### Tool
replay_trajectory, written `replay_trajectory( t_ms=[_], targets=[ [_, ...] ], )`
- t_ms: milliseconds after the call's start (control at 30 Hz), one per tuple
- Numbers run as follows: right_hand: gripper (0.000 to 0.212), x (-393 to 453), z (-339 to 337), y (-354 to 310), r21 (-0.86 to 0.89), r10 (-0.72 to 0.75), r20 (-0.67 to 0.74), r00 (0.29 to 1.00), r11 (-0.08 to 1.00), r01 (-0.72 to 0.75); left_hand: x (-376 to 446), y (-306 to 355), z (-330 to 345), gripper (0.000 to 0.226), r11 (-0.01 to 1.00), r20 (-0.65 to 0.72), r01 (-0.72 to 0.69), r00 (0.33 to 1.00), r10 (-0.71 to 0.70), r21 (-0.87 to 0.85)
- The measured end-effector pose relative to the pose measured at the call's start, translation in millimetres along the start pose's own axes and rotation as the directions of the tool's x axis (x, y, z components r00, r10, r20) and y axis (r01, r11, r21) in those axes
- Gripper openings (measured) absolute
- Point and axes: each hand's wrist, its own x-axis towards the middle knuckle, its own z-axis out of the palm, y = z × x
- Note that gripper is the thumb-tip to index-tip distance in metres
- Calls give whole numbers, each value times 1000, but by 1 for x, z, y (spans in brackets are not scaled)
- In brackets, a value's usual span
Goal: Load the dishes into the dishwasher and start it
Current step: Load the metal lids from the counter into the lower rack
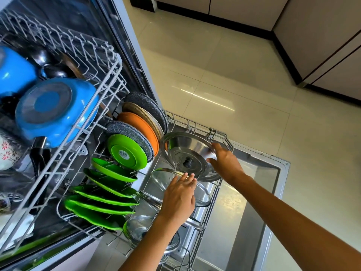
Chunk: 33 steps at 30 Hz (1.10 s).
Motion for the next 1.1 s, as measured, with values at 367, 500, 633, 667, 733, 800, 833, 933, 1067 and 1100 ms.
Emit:
replay_trajectory(
  t_ms=[367, 500, 633, 667, 733, 800, 833, 933, 1067, 1100],
  targets=[
    [38, -55, -15, 39, -209, -280, -109, 954, 945, 253, 12, 15, 12, 53, 985, -18, 16, 1000, -13, 171],
    [47, -78, -7, 58, -346, -388, -56, 920, 872, 347, 5, 31, 20, 56, 972, -41, 57, 998, -49, 230],
    [59, -96, 5, 73, -448, -493, 67, 867, 762, 468, -23, 59, 40, 67, 958, -155, 173, 978, -139, 230],
    [64, -100, 8, 75, -466, -518, 109, 848, 727, 504, -32, 70, 49, 72, 950, -182, 244, 961, -210, 192],
    [75, -106, 16, 81, -506, -539, 201, 818, 658, 559, -50, 93, 73, 79, 932, -227, 343, 923, -311, 118],
    [83, -107, 19, 85, -524, -526, 292, 799, 611, 594, -64, 115, 96, 80, 919, -228, 386, 905, -360, 83],
    [83, -108, 19, 85, -524, -528, 334, 781, 584, 620, -69, 127, 106, 80, 910, -220, 408, 896, -386, 66],
    [76, -107, 25, 91, -496, -538, 503, 676, 460, 736, -70, 150, 133, 83, 859, -164, 513, 848, -503, 17],
    [76, -95, 33, 97, -549, -501, 572, 650, 355, 757, -53, 157, 159, 84, 787, -207, 613, 763, -613, -71],
    [75, -94, 36, 98, -554, -500, 571, 652, 351, 755, -47, 157, 162, 82, 770, -219, 631, 742, -634, -91]
  ],
)
